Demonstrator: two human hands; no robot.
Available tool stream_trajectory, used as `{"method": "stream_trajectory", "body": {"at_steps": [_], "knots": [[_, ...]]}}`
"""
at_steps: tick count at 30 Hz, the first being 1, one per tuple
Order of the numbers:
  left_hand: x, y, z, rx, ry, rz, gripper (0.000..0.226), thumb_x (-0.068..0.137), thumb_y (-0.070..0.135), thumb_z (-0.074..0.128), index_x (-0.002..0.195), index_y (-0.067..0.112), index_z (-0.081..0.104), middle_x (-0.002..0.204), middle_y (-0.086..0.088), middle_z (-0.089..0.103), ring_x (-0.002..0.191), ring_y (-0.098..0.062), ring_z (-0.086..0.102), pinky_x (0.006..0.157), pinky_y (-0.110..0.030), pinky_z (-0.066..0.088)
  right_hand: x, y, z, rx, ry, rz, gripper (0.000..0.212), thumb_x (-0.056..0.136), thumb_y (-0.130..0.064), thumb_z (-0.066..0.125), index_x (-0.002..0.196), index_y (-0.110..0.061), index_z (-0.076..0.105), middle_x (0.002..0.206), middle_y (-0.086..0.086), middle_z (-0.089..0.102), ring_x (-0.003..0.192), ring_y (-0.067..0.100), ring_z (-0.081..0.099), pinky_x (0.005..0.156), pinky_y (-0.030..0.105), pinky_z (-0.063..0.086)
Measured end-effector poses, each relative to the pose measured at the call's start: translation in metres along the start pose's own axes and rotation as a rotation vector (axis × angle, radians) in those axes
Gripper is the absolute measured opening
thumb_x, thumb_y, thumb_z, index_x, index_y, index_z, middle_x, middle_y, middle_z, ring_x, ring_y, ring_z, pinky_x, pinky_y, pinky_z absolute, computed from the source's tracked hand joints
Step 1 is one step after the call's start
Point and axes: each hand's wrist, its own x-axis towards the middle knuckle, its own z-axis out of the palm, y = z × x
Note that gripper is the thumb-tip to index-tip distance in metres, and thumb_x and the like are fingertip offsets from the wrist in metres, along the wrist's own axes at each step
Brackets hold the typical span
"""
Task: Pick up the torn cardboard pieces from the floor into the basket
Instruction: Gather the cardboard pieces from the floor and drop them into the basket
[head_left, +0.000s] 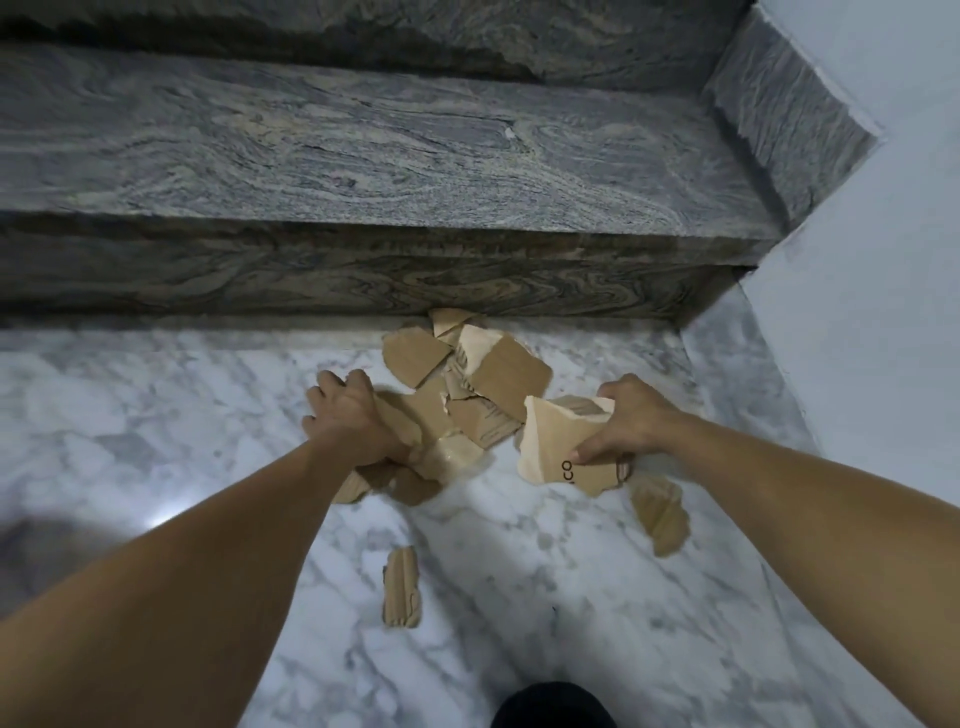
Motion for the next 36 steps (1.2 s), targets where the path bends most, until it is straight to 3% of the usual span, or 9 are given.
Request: {"method": "stream_trajectory", "body": {"at_steps": [3,7,10,14,18,21,23,28,36], "knots": [[0.000,-0.003,0.002,-0.126,0.001,0.000,0.107,0.045,0.041,0.093,0.129,0.011,0.033,0.124,-0.012,0.038,0.118,-0.029,0.041,0.094,-0.038,0.045,-0.001,-0.006,-0.009,0.175,-0.072,-0.036,0.058,0.050,-0.024,0.095,0.098,-0.013,0.066,0.099,0.008,0.070,0.097,0.026,0.068,0.072,0.032,0.057],[0.006,-0.011,0.000,-0.551,-0.161,-0.033,0.068,0.055,0.001,0.085,0.103,0.023,0.043,0.076,0.004,0.057,0.076,-0.013,0.053,0.062,-0.021,0.048,-0.007,-0.028,-0.030,0.238,-0.173,-0.102,0.050,0.059,-0.015,0.093,0.101,-0.013,0.066,0.094,0.007,0.074,0.086,0.023,0.070,0.061,0.028,0.052],[-0.002,-0.015,-0.009,-1.190,-0.434,-0.204,0.061,0.063,0.006,0.075,0.111,0.027,0.045,0.099,0.014,0.057,0.103,-0.004,0.054,0.079,-0.012,0.046,-0.005,-0.050,-0.036,0.287,-0.211,-0.153,0.058,0.062,-0.013,0.091,0.113,-0.014,0.062,0.101,0.008,0.073,0.088,0.022,0.070,0.070,0.033,0.056],[-0.007,-0.012,-0.011,-1.230,-0.093,-0.318,0.088,0.061,-0.006,0.085,0.135,0.009,0.040,0.115,-0.011,0.057,0.103,-0.028,0.060,0.079,-0.040,0.056,0.002,-0.079,-0.039,0.254,-0.223,-0.187,0.072,0.064,-0.014,0.091,0.127,-0.012,0.056,0.111,0.008,0.069,0.090,0.019,0.070,0.078,0.036,0.060],[-0.003,-0.011,-0.018,-1.184,-0.129,-0.278,0.043,0.064,-0.005,0.082,0.102,0.000,0.063,0.105,-0.018,0.069,0.091,-0.034,0.067,0.082,-0.046,0.058,0.014,-0.103,-0.037,0.225,-0.117,-0.196,0.050,0.068,-0.026,0.089,0.109,-0.017,0.062,0.090,-0.005,0.063,0.080,0.010,0.061,0.056,0.012,0.046],[0.005,-0.007,-0.018,-1.213,-0.105,-0.305,0.017,0.074,-0.007,0.074,0.083,0.001,0.062,0.091,-0.017,0.067,0.072,-0.029,0.066,0.063,-0.038,0.058,0.028,-0.117,-0.021,0.229,0.037,-0.180,0.077,0.053,-0.060,0.086,0.114,-0.022,0.058,0.115,0.000,0.059,0.106,0.018,0.056,0.087,0.027,0.048],[0.011,-0.006,-0.016,-1.203,-0.050,-0.344,0.014,0.075,-0.006,0.074,0.076,0.001,0.062,0.091,-0.016,0.067,0.077,-0.031,0.066,0.069,-0.041,0.060,0.038,-0.120,-0.012,0.175,0.084,-0.159,0.102,0.042,-0.077,0.078,0.126,-0.027,0.051,0.138,0.005,0.048,0.125,0.025,0.048,0.105,0.038,0.042],[0.023,-0.005,-0.018,-1.243,-0.009,-0.363,0.030,0.076,-0.011,0.069,0.104,0.000,0.064,0.099,-0.015,0.064,0.095,-0.034,0.063,0.088,-0.046,0.056,0.049,-0.118,-0.008,0.093,0.058,-0.072,0.119,0.062,-0.066,0.079,0.154,-0.017,0.021,0.161,0.011,0.020,0.147,0.032,0.020,0.119,0.042,0.025],[0.029,-0.004,-0.021,-1.179,-0.049,-0.354,0.032,0.080,-0.008,0.065,0.107,0.007,0.057,0.107,-0.016,0.061,0.093,-0.033,0.061,0.081,-0.042,0.057,0.055,-0.131,-0.006,0.270,-0.017,-0.034,0.110,0.053,-0.046,0.093,0.141,-0.004,0.043,0.143,0.010,0.048,0.129,0.028,0.048,0.102,0.031,0.044]]}}
